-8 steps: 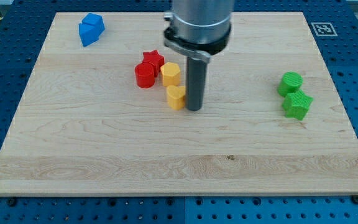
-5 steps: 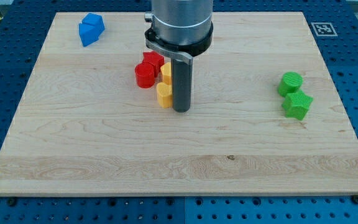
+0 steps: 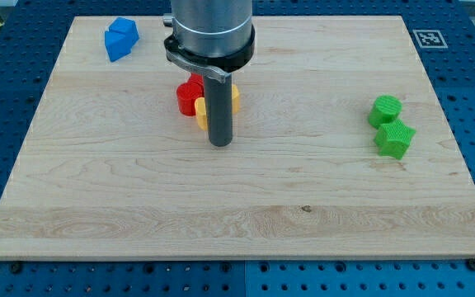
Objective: Keep blue triangle on parallel right to yellow hexagon
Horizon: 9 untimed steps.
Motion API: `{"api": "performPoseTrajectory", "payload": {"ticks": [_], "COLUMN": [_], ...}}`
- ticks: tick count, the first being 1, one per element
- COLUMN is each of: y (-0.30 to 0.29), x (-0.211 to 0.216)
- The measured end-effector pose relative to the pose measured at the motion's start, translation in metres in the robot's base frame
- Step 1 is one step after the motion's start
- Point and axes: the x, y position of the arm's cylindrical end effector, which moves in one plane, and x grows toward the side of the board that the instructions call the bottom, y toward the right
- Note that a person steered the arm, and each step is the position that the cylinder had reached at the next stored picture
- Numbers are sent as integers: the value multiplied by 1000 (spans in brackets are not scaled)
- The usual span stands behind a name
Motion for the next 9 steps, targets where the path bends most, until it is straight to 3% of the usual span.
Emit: {"api": "performPoseTrajectory", "payload": {"ticks": [2,3,5,8,9], "y": [-30,-81,-185,-218,-220], "x": [56,53,-31,-162,-169]}}
